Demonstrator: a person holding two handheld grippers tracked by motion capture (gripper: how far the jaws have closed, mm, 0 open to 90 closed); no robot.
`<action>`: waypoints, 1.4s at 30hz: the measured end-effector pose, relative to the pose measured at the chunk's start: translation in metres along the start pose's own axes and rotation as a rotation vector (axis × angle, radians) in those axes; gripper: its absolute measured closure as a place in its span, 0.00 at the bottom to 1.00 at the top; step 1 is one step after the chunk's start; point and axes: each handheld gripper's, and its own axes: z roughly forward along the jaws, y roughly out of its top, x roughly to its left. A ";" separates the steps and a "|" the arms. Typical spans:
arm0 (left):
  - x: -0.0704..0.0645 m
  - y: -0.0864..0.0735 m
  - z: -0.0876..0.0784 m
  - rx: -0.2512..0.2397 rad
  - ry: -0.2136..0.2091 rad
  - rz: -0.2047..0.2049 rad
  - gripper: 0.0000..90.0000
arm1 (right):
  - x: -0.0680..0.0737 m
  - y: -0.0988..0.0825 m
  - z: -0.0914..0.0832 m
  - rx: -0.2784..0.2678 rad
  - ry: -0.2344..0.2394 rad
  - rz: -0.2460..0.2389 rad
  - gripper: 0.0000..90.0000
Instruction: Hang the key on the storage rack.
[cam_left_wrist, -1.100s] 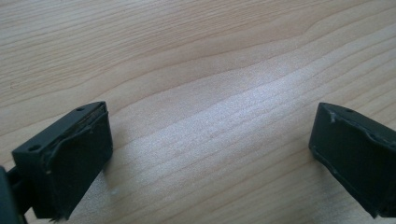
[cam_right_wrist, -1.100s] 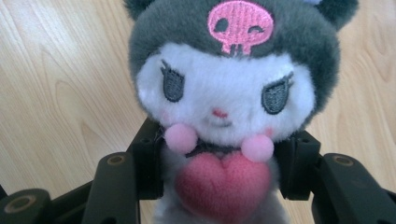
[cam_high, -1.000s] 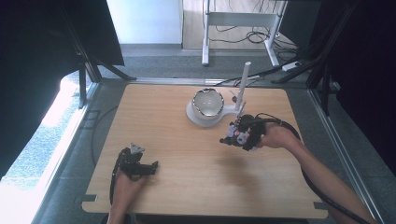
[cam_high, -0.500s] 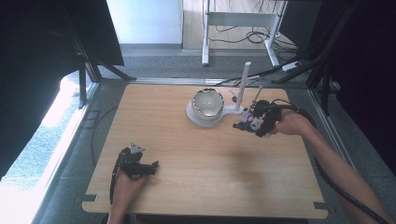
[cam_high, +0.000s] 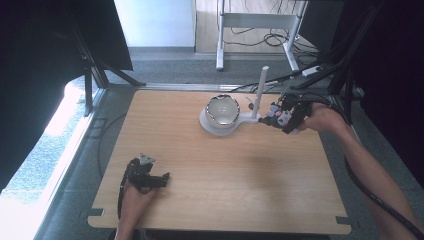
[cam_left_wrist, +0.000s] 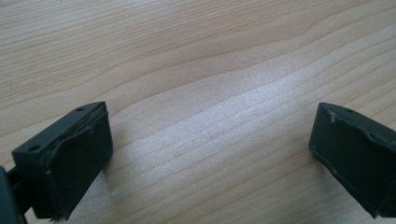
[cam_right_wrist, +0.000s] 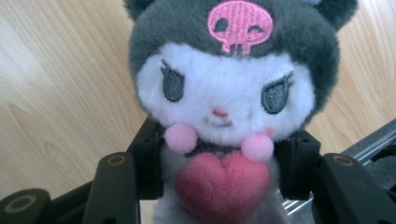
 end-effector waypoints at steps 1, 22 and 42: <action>0.000 0.000 0.000 0.000 0.000 0.000 0.00 | -0.002 0.000 -0.001 -0.001 -0.005 0.005 0.50; 0.000 0.000 0.000 0.003 -0.002 0.000 0.00 | -0.042 0.000 -0.031 -0.009 -0.073 0.060 0.50; 0.000 0.000 0.000 0.003 -0.002 0.001 0.00 | -0.071 0.029 -0.043 -0.047 -0.125 0.104 0.50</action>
